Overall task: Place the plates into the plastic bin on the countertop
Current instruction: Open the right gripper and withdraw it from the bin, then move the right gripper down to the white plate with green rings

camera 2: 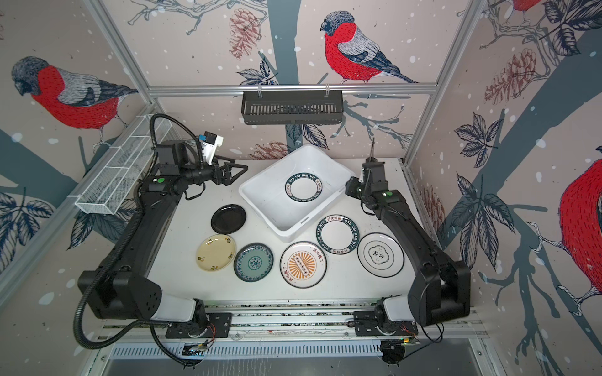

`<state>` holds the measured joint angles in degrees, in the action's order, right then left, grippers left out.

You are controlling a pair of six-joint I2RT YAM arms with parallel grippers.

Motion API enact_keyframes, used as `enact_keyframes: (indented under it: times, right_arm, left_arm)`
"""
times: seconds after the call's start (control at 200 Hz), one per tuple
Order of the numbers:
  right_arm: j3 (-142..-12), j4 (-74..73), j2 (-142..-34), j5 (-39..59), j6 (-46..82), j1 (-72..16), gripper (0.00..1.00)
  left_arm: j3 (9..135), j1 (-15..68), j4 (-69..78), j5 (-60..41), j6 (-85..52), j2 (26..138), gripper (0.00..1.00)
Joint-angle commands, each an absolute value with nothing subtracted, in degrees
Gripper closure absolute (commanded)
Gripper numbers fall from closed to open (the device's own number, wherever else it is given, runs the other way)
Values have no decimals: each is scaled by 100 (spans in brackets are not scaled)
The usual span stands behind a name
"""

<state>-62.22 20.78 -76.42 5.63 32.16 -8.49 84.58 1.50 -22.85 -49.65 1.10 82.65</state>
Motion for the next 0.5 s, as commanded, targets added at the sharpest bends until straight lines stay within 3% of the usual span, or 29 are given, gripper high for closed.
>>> enact_keyframes:
  times: [0.0,0.2,0.495]
  right_arm:
    - [-5414,2239,-6926,631,3893,-263,55]
    - [-4201,2500,-5670,474,4395,1140,50]
    - [-3723,3781,-5093,211,4184,2348,41]
  left_arm:
    - [8442,172,-2201,-5038,176,8216,4]
    - [8411,262,-2248,-5098,276,8191,4]
    - [8379,456,-2394,-5161,562,8244,4]
